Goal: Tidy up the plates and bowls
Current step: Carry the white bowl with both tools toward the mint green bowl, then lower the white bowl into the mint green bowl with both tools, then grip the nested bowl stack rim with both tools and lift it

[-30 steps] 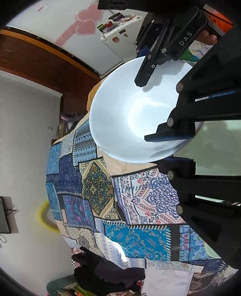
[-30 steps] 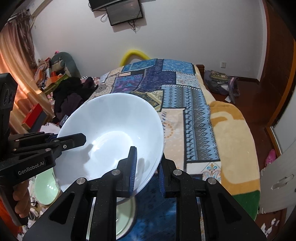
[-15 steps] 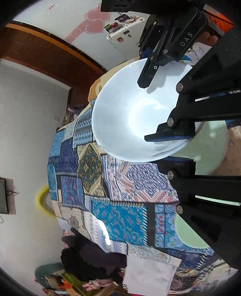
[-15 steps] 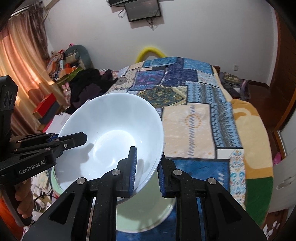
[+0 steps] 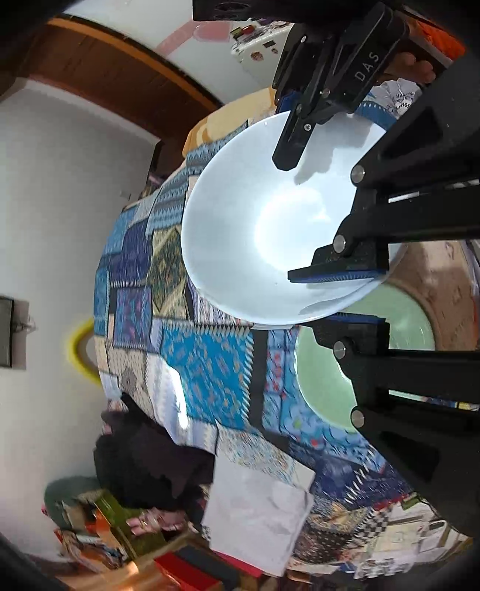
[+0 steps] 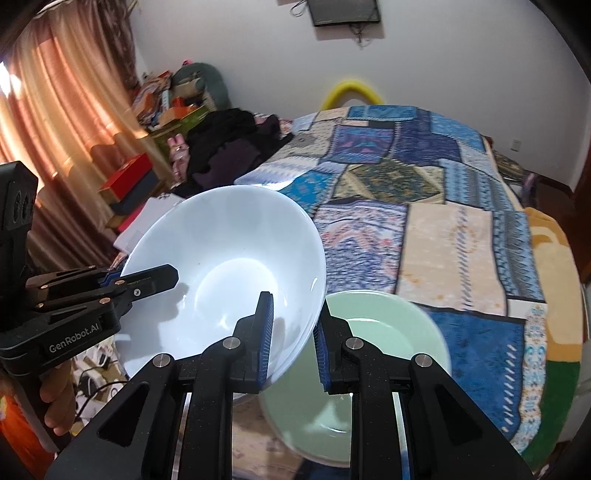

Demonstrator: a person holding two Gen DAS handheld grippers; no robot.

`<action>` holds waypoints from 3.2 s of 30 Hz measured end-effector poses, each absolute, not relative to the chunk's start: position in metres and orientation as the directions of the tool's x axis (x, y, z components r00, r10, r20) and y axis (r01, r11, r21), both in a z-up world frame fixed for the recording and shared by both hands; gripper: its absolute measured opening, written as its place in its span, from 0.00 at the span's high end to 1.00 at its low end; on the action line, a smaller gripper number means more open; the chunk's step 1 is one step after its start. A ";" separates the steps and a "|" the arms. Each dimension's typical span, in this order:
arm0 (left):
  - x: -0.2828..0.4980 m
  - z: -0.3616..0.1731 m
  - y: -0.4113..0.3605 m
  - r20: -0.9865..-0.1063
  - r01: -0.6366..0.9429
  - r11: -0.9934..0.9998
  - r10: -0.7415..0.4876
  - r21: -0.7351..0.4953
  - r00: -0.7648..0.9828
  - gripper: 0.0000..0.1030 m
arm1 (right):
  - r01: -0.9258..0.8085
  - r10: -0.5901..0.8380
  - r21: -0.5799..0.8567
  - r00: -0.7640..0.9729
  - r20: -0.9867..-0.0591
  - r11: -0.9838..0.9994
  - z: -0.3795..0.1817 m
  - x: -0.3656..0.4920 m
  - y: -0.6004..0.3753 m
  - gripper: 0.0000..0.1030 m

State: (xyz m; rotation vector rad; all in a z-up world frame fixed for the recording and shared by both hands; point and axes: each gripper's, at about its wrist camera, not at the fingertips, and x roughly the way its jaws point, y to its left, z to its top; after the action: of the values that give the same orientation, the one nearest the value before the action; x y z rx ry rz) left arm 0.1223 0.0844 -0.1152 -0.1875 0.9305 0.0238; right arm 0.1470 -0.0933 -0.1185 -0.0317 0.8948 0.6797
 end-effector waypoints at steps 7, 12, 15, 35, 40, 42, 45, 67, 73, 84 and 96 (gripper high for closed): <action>0.107 -0.129 0.122 -0.810 -0.171 0.970 -0.041 -0.172 0.585 0.87 | -0.606 0.555 0.260 0.369 -0.746 0.752 -0.130 0.139 -0.057 0.82; 0.095 -0.142 0.146 -0.822 -0.220 0.959 -0.024 -0.180 0.569 0.87 | -0.632 0.559 0.266 0.323 -0.763 0.728 -0.141 0.136 -0.034 0.82; 0.092 -0.150 0.155 -0.831 -0.240 0.953 -0.021 -0.184 0.556 0.87 | -0.641 0.558 0.272 0.296 -0.775 0.718 -0.148 0.136 -0.023 0.82; 0.087 -0.196 0.177 -0.876 -0.279 0.940 -0.043 -0.199 0.480 0.87 | -0.645 0.531 0.309 0.178 -0.829 0.699 -0.187 0.136 -0.002 0.82; 0.085 -0.200 0.177 -0.875 -0.250 0.951 -0.040 -0.181 0.483 0.87 | -0.645 0.531 0.320 0.157 -0.833 0.694 -0.192 0.136 -0.001 0.82; 0.085 -0.201 0.176 -0.876 -0.242 0.957 -0.028 -0.163 0.481 0.87 | -0.645 0.529 0.321 0.153 -0.835 0.694 -0.194 0.136 -0.001 0.82; 0.085 -0.203 0.174 -0.881 -0.238 0.965 0.015 -0.111 0.472 0.87 | -0.643 0.519 0.314 0.155 -0.840 0.699 -0.196 0.136 -0.002 0.82; 0.072 -0.177 0.174 -0.845 -0.227 0.966 0.021 -0.120 0.534 0.79 | -0.648 0.515 0.259 0.242 -0.822 0.717 -0.180 0.136 -0.015 0.66; 0.070 -0.188 0.183 -0.857 -0.254 0.955 0.000 -0.153 0.516 0.60 | -0.630 0.501 0.258 0.242 -0.831 0.732 -0.186 0.143 -0.016 0.60; 0.073 -0.228 0.183 -0.893 -0.245 0.943 -0.100 -0.226 0.438 0.58 | -0.623 0.483 0.286 0.170 -0.859 0.728 -0.209 0.148 -0.008 0.60; 0.083 -0.251 0.180 -0.897 -0.259 0.919 -0.177 -0.298 0.404 0.58 | -0.649 0.474 0.292 0.122 -0.872 0.703 -0.221 0.145 0.009 0.60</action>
State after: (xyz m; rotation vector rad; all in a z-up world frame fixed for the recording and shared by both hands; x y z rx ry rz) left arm 0.0834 0.1804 -0.2514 -0.4267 1.1635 0.0537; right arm 0.1453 0.0085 -0.2213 -0.1750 1.1935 0.8256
